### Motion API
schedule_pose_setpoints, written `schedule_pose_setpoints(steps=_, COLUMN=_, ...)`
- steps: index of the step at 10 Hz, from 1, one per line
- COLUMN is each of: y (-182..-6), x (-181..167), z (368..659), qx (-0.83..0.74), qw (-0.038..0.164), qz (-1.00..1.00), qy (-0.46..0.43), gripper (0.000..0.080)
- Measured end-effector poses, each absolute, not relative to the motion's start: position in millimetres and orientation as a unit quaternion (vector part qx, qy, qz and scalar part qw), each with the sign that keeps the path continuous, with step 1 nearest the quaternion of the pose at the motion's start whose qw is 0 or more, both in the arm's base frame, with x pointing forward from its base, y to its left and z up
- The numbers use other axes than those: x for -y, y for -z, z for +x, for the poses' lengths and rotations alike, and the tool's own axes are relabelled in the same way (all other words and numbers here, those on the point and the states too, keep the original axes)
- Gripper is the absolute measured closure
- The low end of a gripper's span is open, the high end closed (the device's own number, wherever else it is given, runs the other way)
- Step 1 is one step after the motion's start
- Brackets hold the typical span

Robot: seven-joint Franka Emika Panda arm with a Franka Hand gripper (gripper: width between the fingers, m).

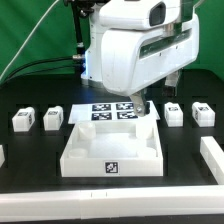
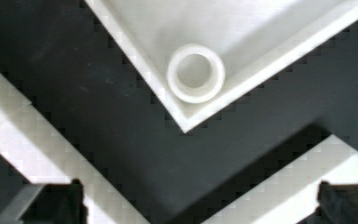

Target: Assemble one leg

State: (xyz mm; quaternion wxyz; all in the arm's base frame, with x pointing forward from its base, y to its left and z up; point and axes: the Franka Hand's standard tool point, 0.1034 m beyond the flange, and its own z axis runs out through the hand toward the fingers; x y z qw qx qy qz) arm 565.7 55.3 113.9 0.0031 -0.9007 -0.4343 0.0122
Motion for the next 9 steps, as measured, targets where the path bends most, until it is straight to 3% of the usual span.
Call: schedule_pose_setpoints(steps=9, y=-106.5, x=-49.0, z=557.4, qx=0.446, qw=0.001, qz=-0.895, qy=-0.005, gripper=0.0150)
